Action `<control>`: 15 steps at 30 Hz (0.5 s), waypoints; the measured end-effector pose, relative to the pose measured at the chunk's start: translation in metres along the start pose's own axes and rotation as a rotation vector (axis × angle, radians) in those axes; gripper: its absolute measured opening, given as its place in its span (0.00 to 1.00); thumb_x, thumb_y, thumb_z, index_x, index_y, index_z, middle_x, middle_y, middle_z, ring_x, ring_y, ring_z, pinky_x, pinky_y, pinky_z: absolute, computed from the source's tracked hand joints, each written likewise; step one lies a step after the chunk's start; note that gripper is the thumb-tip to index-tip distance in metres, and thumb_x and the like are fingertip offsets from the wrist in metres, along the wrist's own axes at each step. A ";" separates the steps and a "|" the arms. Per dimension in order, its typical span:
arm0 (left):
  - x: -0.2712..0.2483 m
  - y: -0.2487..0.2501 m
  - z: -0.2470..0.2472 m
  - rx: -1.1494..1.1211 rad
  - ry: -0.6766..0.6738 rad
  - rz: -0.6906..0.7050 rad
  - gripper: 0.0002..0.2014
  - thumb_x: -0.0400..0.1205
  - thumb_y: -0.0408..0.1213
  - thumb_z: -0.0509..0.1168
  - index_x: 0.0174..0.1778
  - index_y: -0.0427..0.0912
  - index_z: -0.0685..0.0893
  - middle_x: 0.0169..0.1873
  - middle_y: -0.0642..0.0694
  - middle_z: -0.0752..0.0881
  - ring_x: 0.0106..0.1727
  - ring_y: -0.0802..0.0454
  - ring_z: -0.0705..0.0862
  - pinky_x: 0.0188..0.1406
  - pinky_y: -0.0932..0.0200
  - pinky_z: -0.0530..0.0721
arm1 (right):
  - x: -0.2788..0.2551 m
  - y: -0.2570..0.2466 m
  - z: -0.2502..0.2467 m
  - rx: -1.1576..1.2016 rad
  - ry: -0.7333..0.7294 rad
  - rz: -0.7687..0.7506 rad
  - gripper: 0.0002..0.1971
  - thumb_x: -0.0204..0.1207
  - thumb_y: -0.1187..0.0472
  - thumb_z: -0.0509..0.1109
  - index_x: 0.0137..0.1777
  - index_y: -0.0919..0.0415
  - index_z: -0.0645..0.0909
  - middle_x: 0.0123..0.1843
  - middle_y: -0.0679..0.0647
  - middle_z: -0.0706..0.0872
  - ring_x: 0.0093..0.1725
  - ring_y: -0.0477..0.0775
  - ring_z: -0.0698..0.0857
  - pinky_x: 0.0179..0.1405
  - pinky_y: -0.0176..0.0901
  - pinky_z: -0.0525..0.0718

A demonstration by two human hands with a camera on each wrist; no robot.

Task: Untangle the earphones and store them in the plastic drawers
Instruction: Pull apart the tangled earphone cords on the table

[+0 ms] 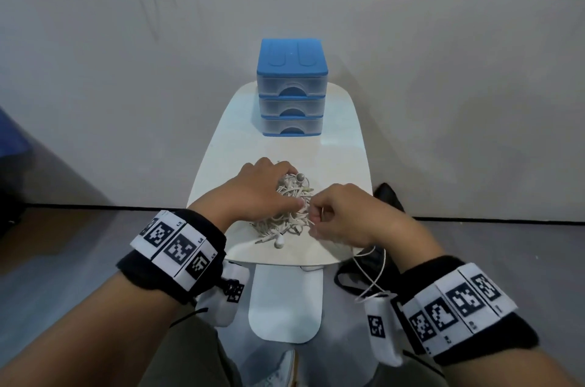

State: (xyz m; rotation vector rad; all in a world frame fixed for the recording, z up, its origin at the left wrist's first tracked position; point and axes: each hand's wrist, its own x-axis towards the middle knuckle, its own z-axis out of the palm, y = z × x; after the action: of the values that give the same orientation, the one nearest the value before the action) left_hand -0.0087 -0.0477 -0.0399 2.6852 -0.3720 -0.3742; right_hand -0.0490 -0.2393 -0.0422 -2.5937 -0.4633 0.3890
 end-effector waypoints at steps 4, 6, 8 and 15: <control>-0.004 -0.007 -0.005 -0.002 -0.030 -0.002 0.31 0.79 0.61 0.72 0.78 0.64 0.72 0.68 0.49 0.74 0.72 0.46 0.71 0.73 0.43 0.74 | -0.008 0.022 -0.021 -0.065 0.005 0.117 0.14 0.74 0.62 0.78 0.31 0.51 0.79 0.29 0.44 0.79 0.31 0.41 0.77 0.32 0.33 0.73; -0.005 -0.009 -0.007 -0.009 -0.043 0.008 0.31 0.79 0.60 0.73 0.77 0.64 0.72 0.67 0.50 0.74 0.71 0.46 0.72 0.74 0.42 0.75 | -0.015 0.037 -0.037 -0.189 0.004 0.240 0.13 0.73 0.64 0.78 0.31 0.50 0.80 0.34 0.44 0.82 0.40 0.49 0.82 0.39 0.40 0.77; -0.006 -0.010 -0.008 -0.028 -0.046 0.021 0.32 0.79 0.59 0.74 0.78 0.65 0.71 0.68 0.50 0.75 0.70 0.46 0.74 0.74 0.42 0.76 | -0.023 0.046 -0.048 -0.279 -0.005 0.375 0.11 0.73 0.63 0.77 0.33 0.50 0.81 0.40 0.44 0.85 0.46 0.52 0.84 0.52 0.48 0.79; -0.012 -0.006 -0.014 -0.213 -0.033 0.018 0.42 0.79 0.53 0.78 0.85 0.64 0.62 0.70 0.51 0.74 0.68 0.48 0.79 0.71 0.50 0.78 | -0.011 0.027 -0.023 0.088 0.267 0.099 0.13 0.78 0.60 0.74 0.59 0.47 0.81 0.56 0.48 0.80 0.53 0.53 0.82 0.57 0.48 0.81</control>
State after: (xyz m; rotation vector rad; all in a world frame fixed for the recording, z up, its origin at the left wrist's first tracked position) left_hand -0.0143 -0.0336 -0.0279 2.4690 -0.3453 -0.4281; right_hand -0.0441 -0.2757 -0.0342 -2.5394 -0.2201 0.0900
